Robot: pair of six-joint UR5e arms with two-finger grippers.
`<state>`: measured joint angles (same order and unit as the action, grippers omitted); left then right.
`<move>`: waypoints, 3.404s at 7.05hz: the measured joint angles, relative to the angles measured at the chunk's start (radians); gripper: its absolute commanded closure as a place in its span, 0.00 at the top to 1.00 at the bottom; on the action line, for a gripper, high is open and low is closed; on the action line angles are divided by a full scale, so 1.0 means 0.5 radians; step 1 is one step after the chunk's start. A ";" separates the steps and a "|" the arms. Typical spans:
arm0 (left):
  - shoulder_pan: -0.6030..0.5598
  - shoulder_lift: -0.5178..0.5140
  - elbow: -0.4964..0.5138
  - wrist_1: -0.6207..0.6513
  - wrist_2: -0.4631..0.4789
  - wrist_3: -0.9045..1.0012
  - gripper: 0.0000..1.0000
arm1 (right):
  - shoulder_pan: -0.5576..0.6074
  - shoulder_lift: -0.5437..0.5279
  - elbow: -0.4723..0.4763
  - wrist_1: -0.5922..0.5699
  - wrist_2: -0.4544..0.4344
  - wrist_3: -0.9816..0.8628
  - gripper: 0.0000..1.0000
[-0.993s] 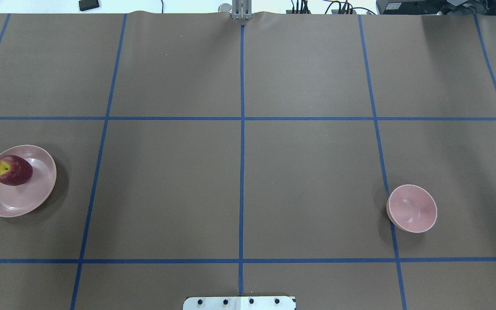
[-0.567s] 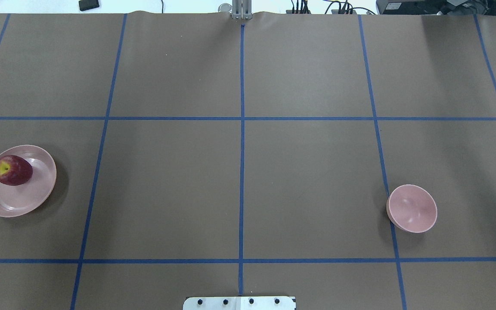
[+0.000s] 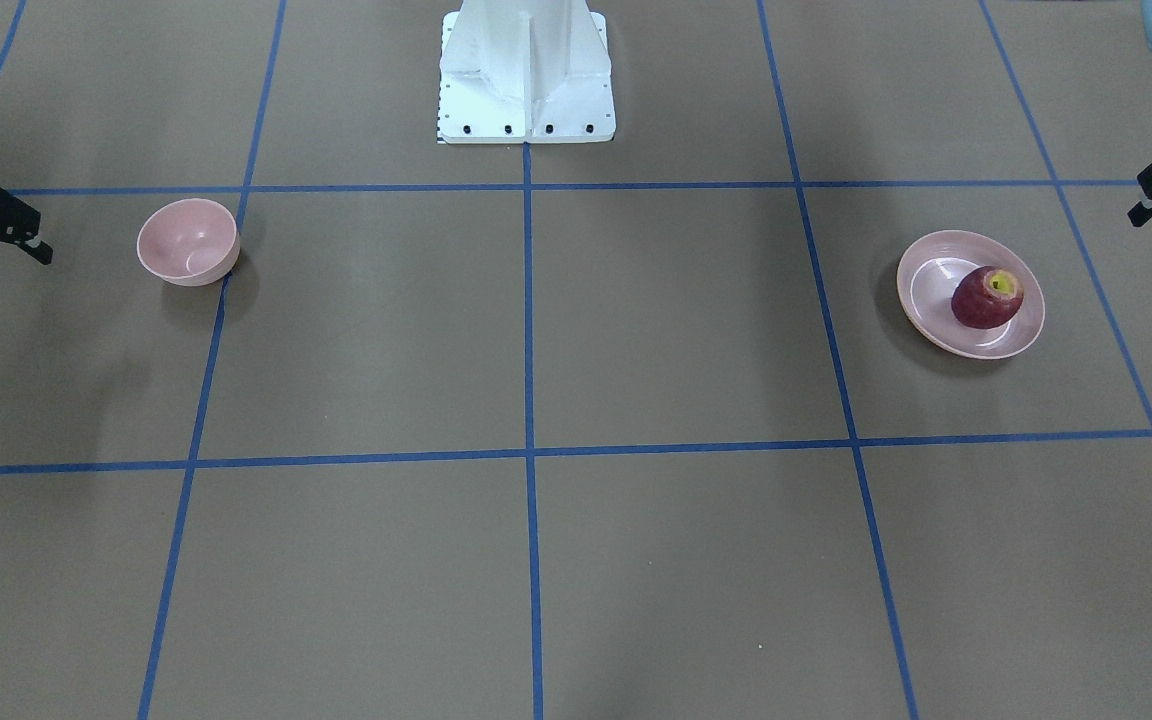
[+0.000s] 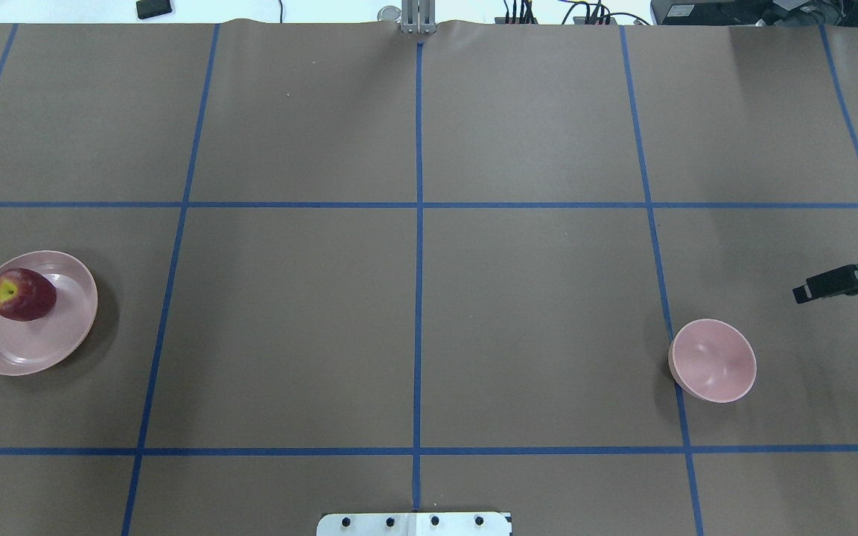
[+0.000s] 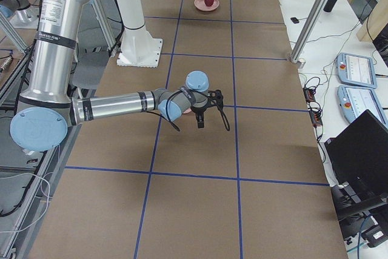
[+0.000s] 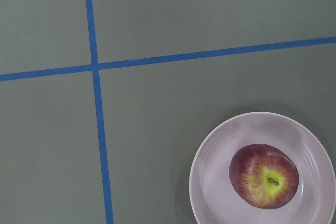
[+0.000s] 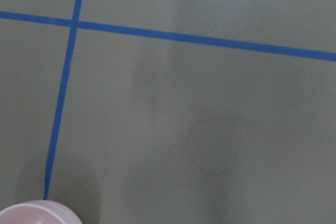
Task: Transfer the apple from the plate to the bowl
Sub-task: 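Reach the right gripper down to the rim of the pink bowl, then grip the bowl rim with the right gripper and slide it toward table center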
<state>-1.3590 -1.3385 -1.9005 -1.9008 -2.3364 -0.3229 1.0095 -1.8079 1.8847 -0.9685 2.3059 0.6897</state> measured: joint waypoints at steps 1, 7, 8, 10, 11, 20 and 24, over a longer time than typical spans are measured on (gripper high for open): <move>0.000 0.000 -0.001 0.000 0.000 -0.003 0.98 | -0.109 -0.033 0.005 0.082 -0.046 0.097 1.00; 0.001 -0.001 -0.001 -0.006 -0.001 -0.041 0.98 | -0.483 -0.013 -0.005 0.129 -0.238 0.268 0.88; 0.002 -0.001 0.001 -0.006 0.001 -0.041 0.98 | -0.529 0.001 -0.012 0.130 -0.261 0.311 0.63; 0.000 -0.001 0.002 -0.006 0.002 -0.041 0.98 | -0.588 0.009 -0.020 0.130 -0.311 0.347 0.00; 0.000 -0.001 -0.001 -0.006 0.003 -0.041 0.98 | -0.595 0.009 -0.020 0.130 -0.316 0.368 0.00; 0.000 -0.001 -0.008 -0.006 -0.003 -0.042 0.98 | -0.475 0.909 -0.052 -0.368 -0.167 1.032 0.00; 0.001 0.008 -0.010 0.003 -0.005 -0.041 0.98 | -0.582 2.073 -0.989 -0.767 -0.449 1.276 0.00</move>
<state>-1.3585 -1.3347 -1.9054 -1.8994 -2.3390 -0.3436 0.7183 -0.7716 1.3904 -1.3520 2.0817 1.3276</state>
